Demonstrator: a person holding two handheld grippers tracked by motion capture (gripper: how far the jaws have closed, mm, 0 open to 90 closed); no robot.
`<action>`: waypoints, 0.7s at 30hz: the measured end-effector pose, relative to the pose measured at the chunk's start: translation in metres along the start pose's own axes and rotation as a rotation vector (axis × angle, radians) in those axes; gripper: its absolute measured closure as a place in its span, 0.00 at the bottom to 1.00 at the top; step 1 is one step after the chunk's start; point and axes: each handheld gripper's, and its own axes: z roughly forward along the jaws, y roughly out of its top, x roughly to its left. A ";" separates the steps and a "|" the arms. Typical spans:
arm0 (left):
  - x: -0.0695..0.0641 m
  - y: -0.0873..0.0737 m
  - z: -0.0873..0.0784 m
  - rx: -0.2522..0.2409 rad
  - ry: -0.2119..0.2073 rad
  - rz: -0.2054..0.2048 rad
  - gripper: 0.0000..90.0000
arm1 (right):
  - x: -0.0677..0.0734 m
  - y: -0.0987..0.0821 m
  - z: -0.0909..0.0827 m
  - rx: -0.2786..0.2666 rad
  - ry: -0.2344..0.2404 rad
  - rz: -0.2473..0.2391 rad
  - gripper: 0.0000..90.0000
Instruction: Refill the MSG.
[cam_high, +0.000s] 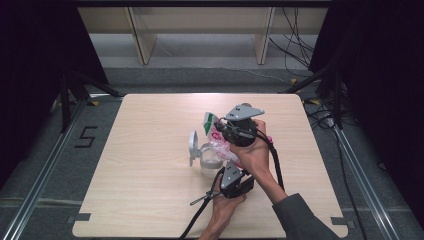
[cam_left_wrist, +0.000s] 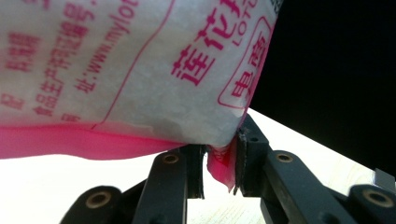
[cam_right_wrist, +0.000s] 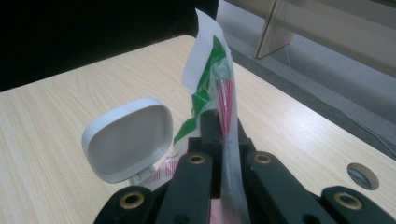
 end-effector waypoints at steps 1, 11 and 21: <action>0.000 0.000 0.000 -0.003 -0.008 0.000 0.84 | 0.000 0.000 0.000 0.001 -0.005 0.004 1.00; -0.001 0.001 0.002 -0.009 -0.010 0.003 0.84 | 0.001 0.000 0.003 0.004 -0.008 0.009 1.00; -0.001 0.001 0.001 -0.014 -0.022 -0.002 0.84 | 0.001 0.000 0.002 0.013 0.011 0.022 1.00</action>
